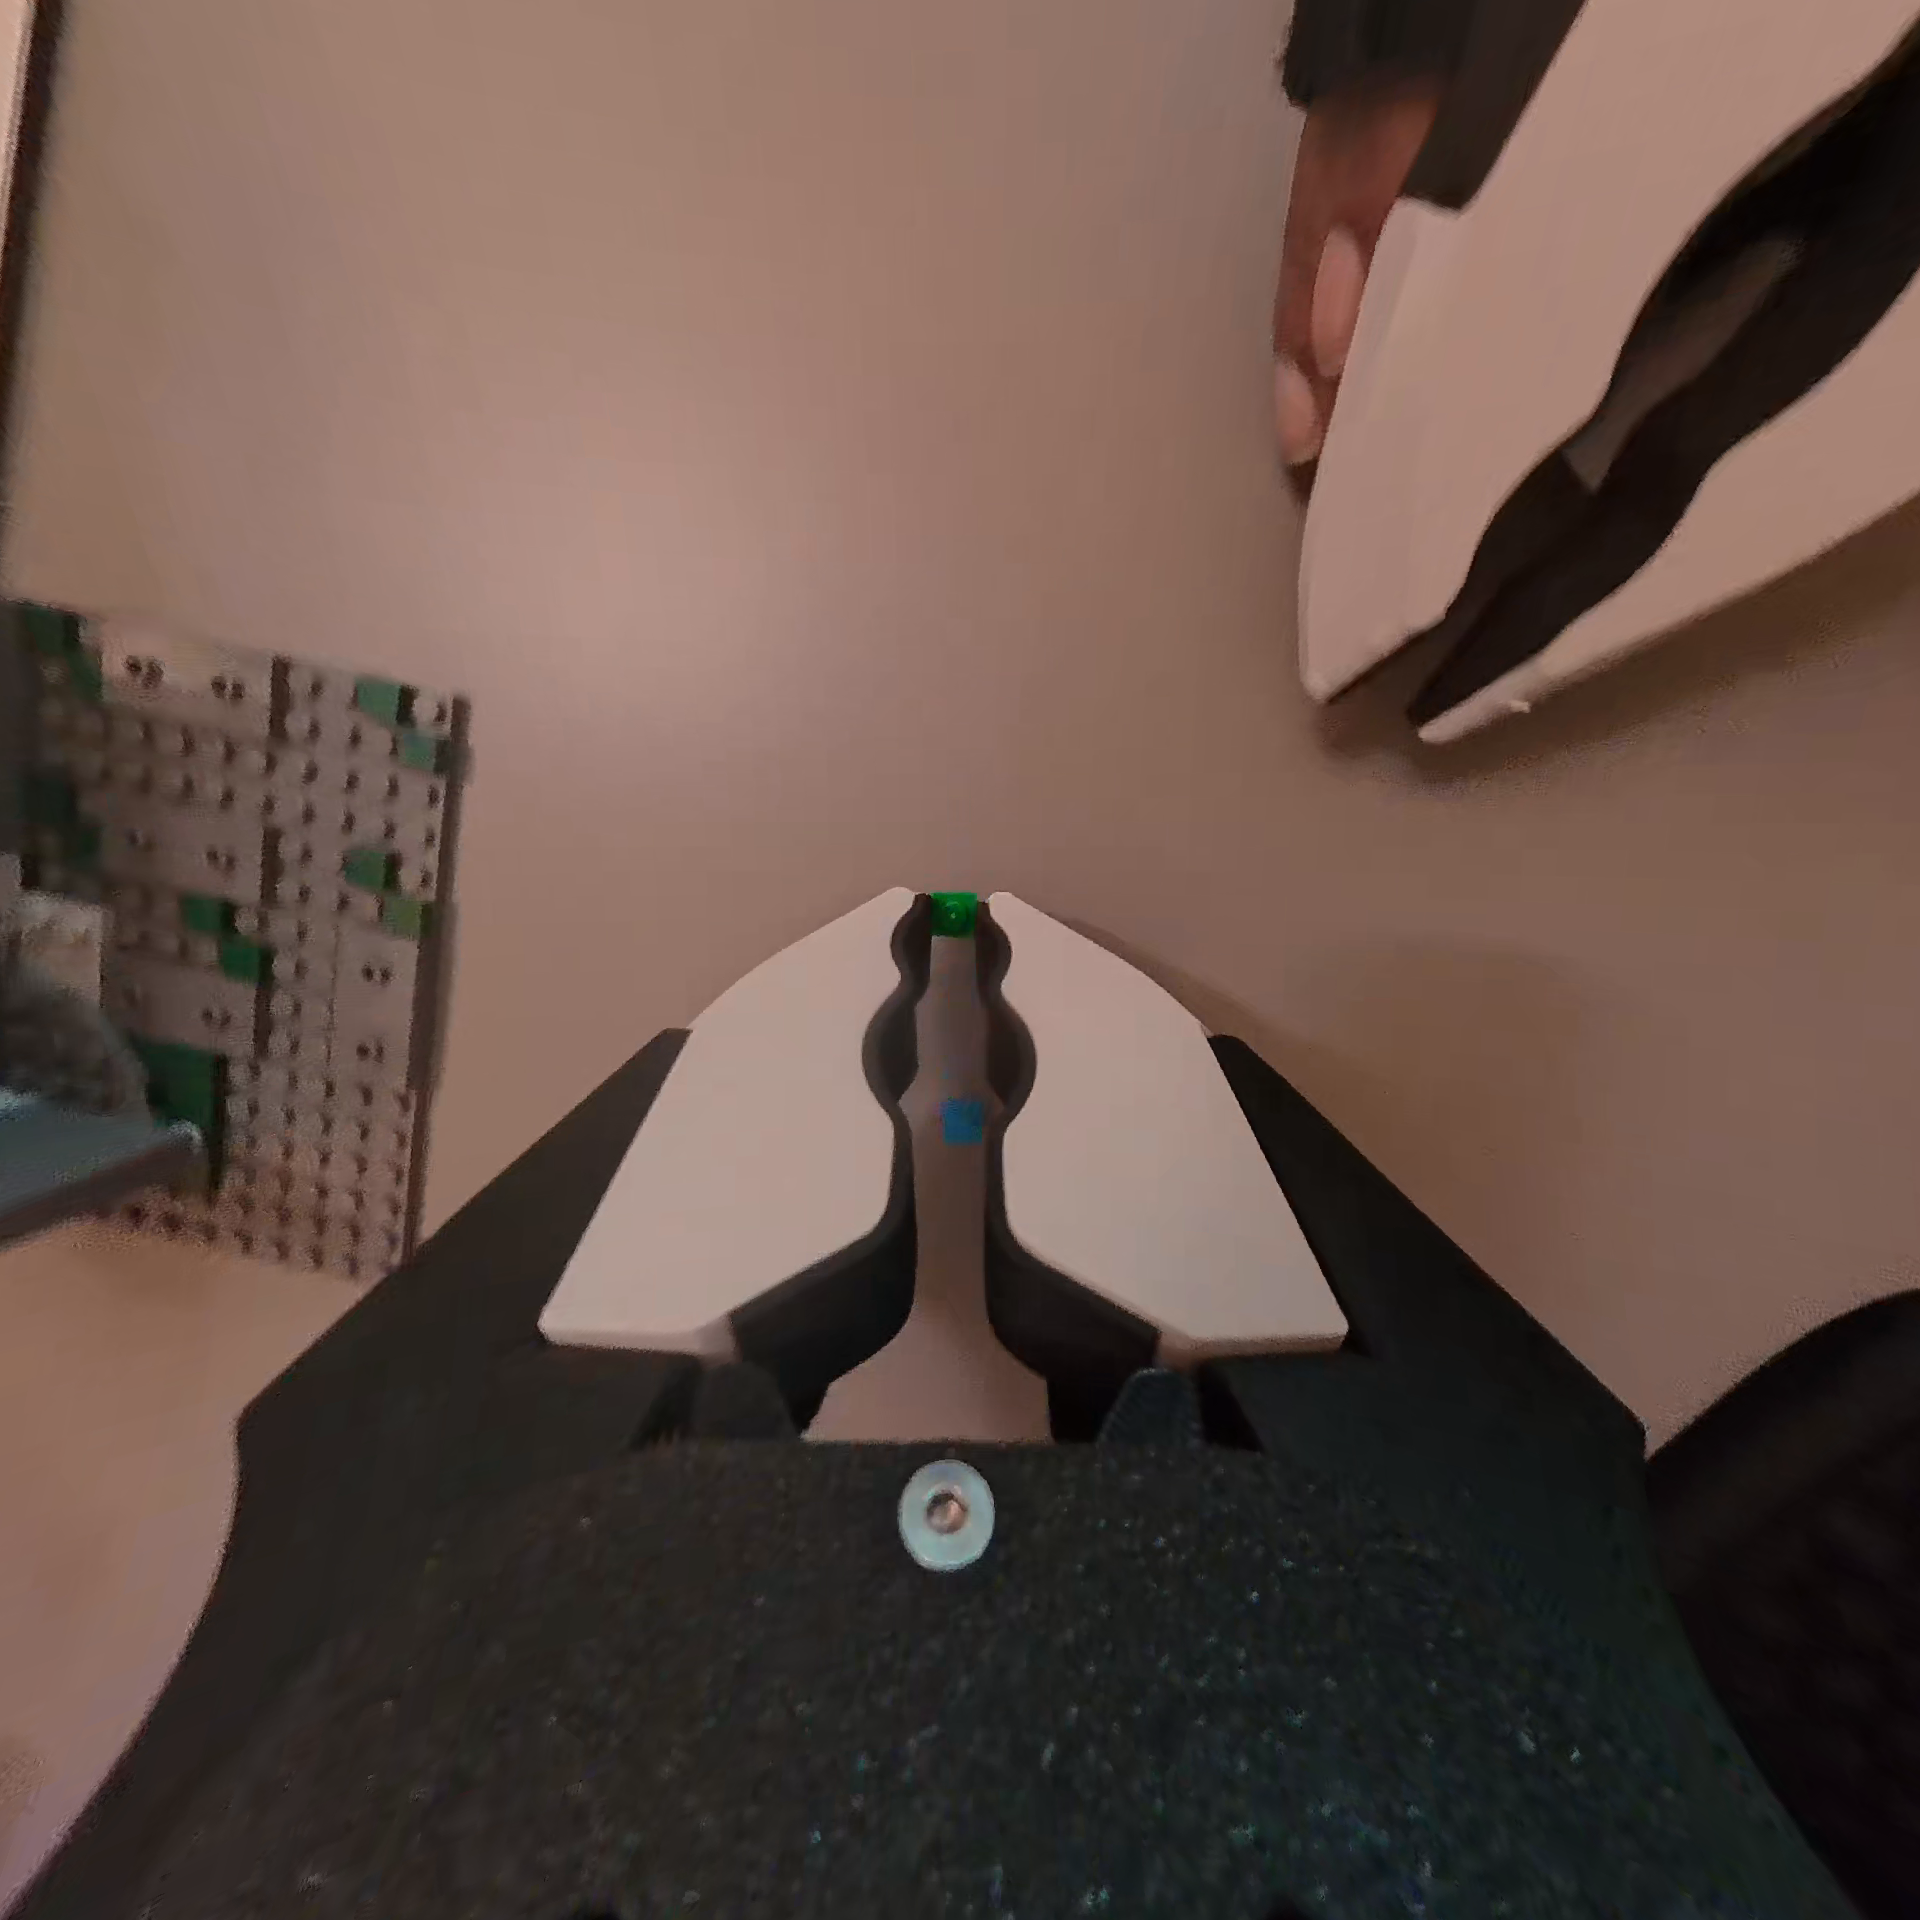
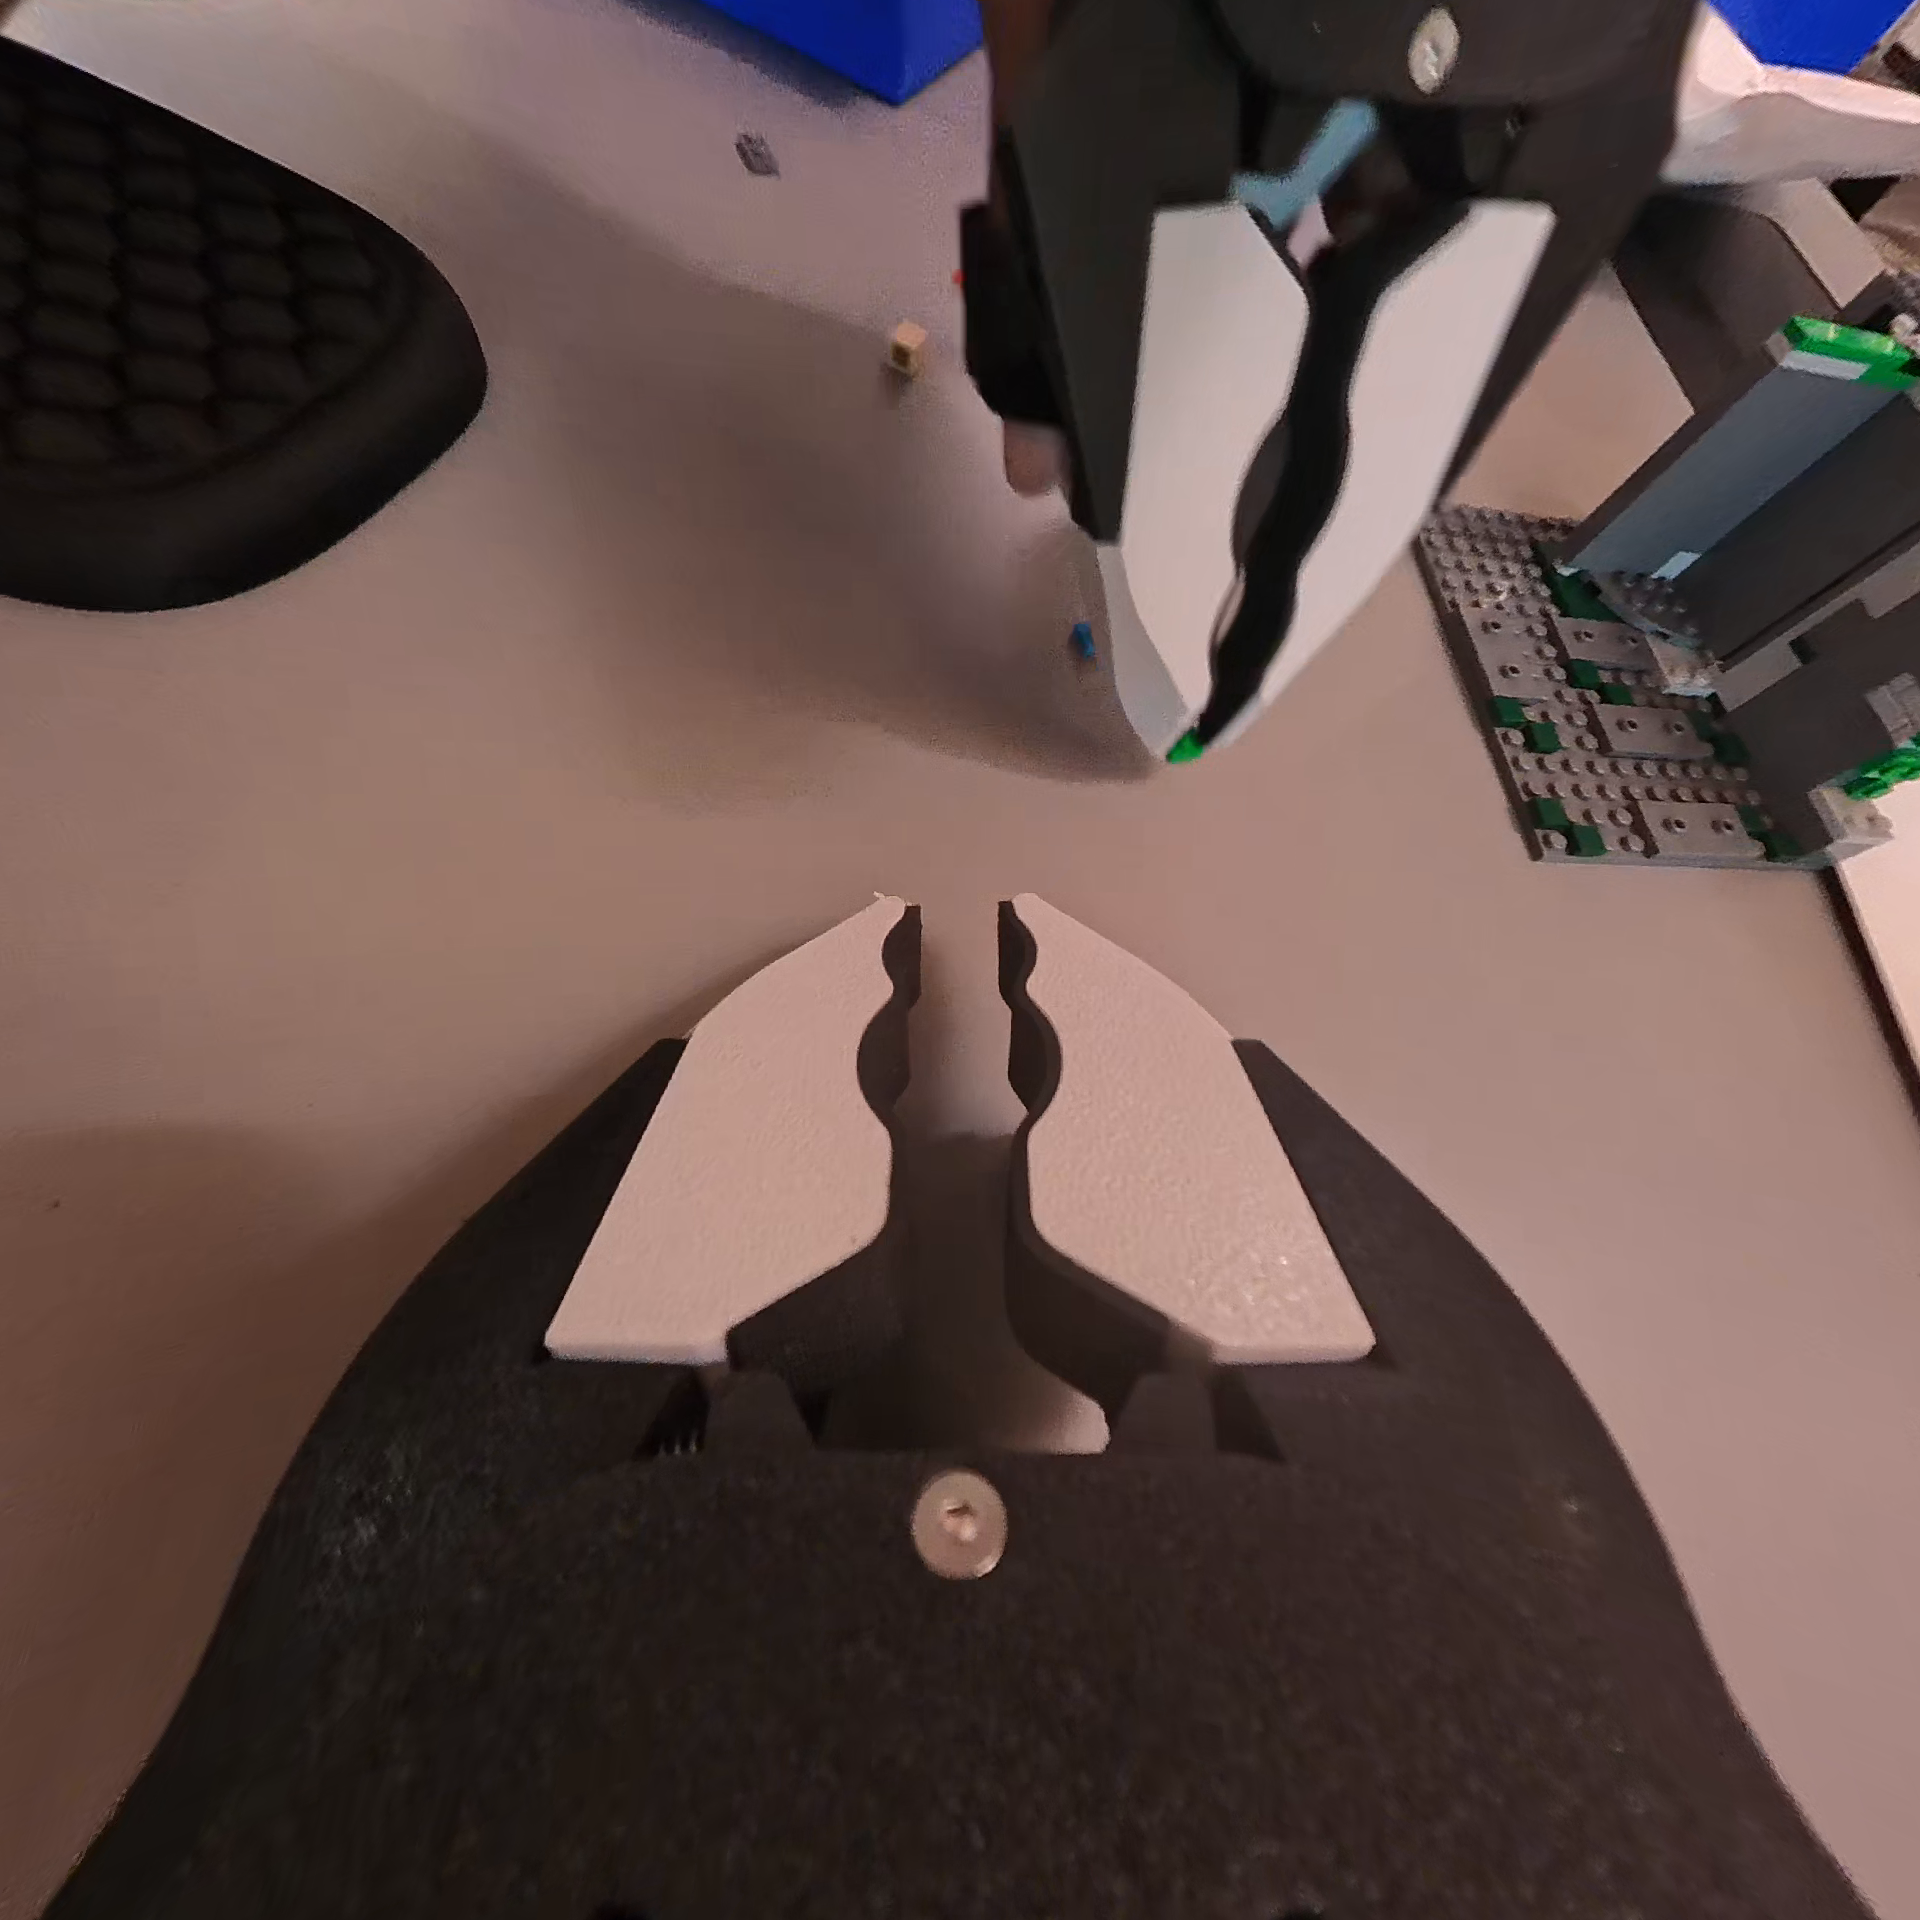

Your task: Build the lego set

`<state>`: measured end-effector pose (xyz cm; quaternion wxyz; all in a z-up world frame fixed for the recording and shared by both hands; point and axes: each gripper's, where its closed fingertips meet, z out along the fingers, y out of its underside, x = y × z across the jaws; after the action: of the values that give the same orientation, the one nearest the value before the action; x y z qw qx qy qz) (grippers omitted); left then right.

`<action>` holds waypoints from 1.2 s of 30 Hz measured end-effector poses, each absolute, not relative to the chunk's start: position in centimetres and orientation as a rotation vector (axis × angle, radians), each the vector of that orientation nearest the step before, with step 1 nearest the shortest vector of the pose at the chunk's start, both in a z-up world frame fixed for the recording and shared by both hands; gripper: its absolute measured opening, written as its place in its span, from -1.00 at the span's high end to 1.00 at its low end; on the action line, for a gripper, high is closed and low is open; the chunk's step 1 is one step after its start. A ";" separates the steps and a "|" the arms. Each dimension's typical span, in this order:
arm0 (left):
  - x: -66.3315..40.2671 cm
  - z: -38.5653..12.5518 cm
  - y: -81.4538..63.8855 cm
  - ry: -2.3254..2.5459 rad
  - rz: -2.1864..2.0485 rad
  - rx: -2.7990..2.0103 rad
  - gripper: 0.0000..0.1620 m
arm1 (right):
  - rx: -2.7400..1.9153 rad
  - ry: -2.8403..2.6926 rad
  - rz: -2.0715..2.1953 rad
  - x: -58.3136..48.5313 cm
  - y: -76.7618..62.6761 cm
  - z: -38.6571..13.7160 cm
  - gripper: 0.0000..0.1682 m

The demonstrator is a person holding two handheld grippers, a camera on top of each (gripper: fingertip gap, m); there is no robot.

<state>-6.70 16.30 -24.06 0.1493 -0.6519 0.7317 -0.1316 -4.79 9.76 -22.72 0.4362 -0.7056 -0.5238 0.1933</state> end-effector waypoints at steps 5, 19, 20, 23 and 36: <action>-5.5 -24.6 16.4 2.167 -0.363 -1.882 0.90 | -1.756 -1.294 0.482 -4.4 9.9 -22.6 0.83; -7.5 -24.0 16.7 2.133 -0.352 -1.927 0.84 | -1.771 -1.301 0.479 -4.3 9.9 -23.1 0.83; -8.2 -24.0 16.7 2.136 -0.344 -1.940 0.84 | -1.773 -1.302 0.479 -4.3 9.9 -23.1 0.83; -10.2 -24.1 16.5 2.141 -0.325 -1.978 0.83 | -1.777 -1.307 0.476 -4.4 9.9 -23.3 0.83; -10.7 -25.3 17.5 2.172 -0.245 -1.986 0.90 | -1.776 -1.311 0.478 -4.5 9.8 -23.3 0.83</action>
<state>-10.72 17.50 -25.31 0.0939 -0.6694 0.7323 -0.0826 -4.47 9.79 -23.29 0.4273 -0.7109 -0.5248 0.1914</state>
